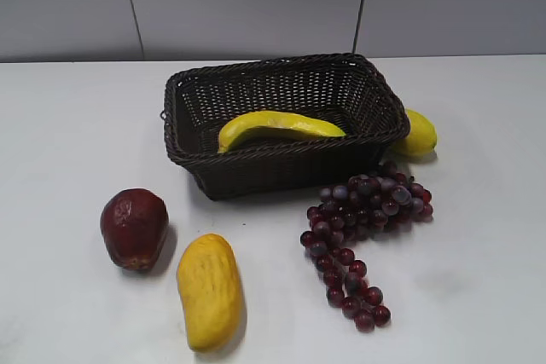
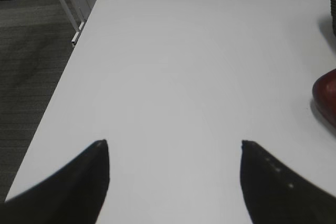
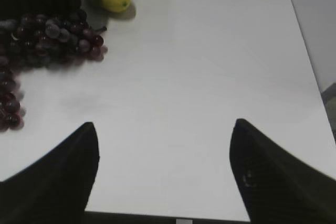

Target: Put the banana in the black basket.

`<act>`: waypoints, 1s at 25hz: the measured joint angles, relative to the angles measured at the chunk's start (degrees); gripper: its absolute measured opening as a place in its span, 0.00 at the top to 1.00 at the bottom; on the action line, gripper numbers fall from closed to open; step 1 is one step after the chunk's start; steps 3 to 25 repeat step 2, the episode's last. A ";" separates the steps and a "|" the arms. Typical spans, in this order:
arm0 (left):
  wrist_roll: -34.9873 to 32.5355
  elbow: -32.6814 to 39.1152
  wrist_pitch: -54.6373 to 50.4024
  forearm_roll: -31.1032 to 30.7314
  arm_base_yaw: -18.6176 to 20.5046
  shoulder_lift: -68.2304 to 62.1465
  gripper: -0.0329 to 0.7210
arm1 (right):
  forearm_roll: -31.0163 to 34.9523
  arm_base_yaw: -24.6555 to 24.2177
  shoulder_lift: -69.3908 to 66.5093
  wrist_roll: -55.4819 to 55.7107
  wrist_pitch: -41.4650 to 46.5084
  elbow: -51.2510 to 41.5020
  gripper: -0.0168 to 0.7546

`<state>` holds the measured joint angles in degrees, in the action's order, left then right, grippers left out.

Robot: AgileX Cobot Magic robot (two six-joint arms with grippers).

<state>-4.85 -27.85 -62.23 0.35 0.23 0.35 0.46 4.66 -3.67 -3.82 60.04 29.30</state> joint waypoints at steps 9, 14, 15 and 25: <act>0.00 0.00 0.00 0.00 0.00 0.00 0.19 | 0.00 0.00 2.83 0.00 0.00 -0.04 0.21; 0.00 0.00 0.00 0.00 0.00 0.00 0.19 | 0.00 0.00 2.83 0.00 0.00 -0.04 0.21; 0.00 0.00 0.00 0.00 0.00 0.00 0.19 | 0.00 0.00 2.83 0.00 0.00 -0.04 0.21; 0.00 0.00 0.00 0.00 0.00 0.00 0.19 | 0.00 0.00 2.83 0.00 0.00 -0.04 0.21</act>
